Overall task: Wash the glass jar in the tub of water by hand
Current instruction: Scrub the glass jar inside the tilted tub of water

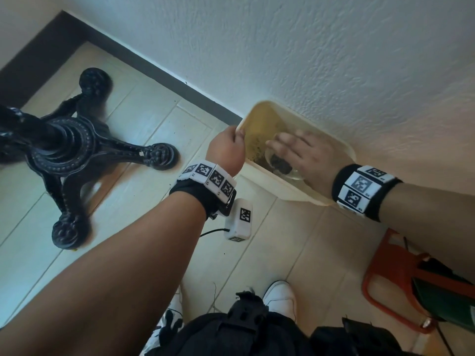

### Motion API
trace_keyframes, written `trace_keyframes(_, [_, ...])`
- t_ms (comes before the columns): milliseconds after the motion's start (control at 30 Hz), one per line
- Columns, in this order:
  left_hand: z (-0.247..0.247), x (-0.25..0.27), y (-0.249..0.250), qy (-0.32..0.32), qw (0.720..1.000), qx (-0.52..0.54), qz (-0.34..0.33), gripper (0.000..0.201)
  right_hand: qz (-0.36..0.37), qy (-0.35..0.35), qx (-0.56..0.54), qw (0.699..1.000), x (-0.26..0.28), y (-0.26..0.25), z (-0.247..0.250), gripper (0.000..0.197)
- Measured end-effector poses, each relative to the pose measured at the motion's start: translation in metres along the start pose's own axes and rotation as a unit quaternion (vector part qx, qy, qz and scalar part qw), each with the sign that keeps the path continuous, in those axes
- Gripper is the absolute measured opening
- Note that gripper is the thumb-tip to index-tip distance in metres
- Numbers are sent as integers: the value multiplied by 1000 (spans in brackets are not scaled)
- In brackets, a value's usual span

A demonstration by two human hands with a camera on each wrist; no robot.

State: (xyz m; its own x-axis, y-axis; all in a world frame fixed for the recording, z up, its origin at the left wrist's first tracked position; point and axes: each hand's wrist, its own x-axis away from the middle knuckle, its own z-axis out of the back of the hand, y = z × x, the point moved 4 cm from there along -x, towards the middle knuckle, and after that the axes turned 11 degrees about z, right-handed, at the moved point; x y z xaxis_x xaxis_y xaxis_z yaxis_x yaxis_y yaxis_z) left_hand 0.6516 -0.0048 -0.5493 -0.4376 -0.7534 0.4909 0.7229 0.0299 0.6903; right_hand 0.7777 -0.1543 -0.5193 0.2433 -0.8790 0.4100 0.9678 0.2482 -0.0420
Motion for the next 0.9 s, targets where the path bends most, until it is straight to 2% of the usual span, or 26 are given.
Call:
trace_keyframes(133, [2, 1, 1, 11, 998, -48, -35, 30, -72, -4, -35, 997, 1, 15, -12, 128])
trace_keyframes(200, [2, 2, 1, 28, 995, -78, -50, 32, -104, 4, -53, 993, 5, 20, -9, 121])
trace_keyframes(233, [1, 2, 1, 35, 994, -90, -55, 32, -94, 8, -49, 994, 5, 15, -7, 110])
trace_keyframes(300, [-2, 4, 1, 46, 991, -108, -60, 30, -31, 33, -23, 999, 2, -8, -4, 81])
trace_keyframes(333, [-3, 5, 1, 49, 990, -116, -62, 29, 0, 53, -7, 999, 1, -19, -5, 73])
trace_keyframes(400, [-5, 6, 0, 53, 988, -130, -61, 27, 7, 48, -2, 999, 3, -17, -4, 75])
trace_keyframes(467, [-7, 7, 0, 57, 987, -139, -57, 28, -34, 22, -1, 999, 8, 3, 0, 91])
trace_keyframes(533, [-8, 8, 1, 58, 987, -141, -57, 28, -21, 19, 24, 999, 9, 5, 6, 81])
trace_keyframes(633, [-8, 9, 3, 58, 986, -141, -61, 27, 65, 61, 68, 994, 4, -12, -1, 61])
trace_keyframes(667, [-8, 9, 3, 58, 987, -138, -60, 27, 60, 55, 62, 995, 6, -10, 0, 61])
trace_keyframes(733, [-9, 10, 2, 63, 987, -135, -54, 26, 10, 29, 60, 998, 10, -1, 5, 76])
trace_keyframes(766, [-9, 11, 2, 67, 987, -134, -50, 26, 3, 37, 61, 997, 11, 2, 6, 75])
trace_keyframes(833, [-9, 14, 0, 78, 988, -129, -41, 27, 42, 45, 48, 997, 8, -6, 11, 53])
trace_keyframes(900, [-10, 19, -2, 83, 989, -114, -32, 28, 90, 91, 54, 990, 3, -9, 11, 66])
